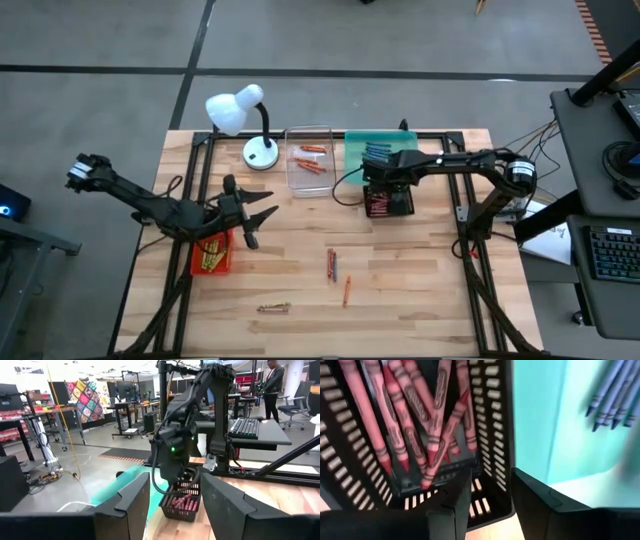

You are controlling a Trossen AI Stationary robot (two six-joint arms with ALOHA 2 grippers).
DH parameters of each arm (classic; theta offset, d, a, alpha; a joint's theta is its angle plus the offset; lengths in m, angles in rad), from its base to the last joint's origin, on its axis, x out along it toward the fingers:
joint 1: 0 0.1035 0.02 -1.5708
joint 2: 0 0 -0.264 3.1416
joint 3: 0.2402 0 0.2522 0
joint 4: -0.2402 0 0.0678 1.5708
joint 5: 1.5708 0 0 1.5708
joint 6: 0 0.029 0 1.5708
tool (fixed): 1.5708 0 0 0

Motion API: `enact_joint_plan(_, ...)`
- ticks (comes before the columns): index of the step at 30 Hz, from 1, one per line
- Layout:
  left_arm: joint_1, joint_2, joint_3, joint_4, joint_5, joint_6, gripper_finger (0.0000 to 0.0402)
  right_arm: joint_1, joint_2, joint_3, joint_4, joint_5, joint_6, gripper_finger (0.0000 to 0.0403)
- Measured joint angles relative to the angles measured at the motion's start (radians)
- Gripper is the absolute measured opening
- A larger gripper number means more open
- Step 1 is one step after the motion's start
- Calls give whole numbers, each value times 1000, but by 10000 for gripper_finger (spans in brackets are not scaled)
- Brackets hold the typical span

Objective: Sort crayons
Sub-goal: Put the green crayon into the orange bin

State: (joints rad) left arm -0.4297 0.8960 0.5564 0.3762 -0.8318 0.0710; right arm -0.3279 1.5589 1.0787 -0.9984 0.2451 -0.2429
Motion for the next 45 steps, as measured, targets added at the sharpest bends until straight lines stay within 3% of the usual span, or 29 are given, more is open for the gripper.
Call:
enact_joint_plan(4, -1, 21, 0, -36, 2, -46, 159, 0, -1, 43, -23, -1, 41, 130)
enact_joint_plan(9, -1, 64, 22, -199, 44, -195, 159, 9, -19, 81, -46, -25, 119, 126)
enact_joint_plan(17, -2, 189, 128, -509, 248, -379, 159, 51, -109, 80, -50, -110, 253, 126)
enact_joint_plan(25, -33, 385, 237, -712, 380, -426, 159, 168, -212, 80, -37, -118, 362, 123)
enact_joint_plan(34, -90, 579, 305, -755, 531, -518, 159, 322, -276, 80, 6, -114, 444, 120)
enact_joint_plan(45, -206, 692, 337, -757, 589, -700, 159, 443, -254, 78, 90, -113, 472, 123)
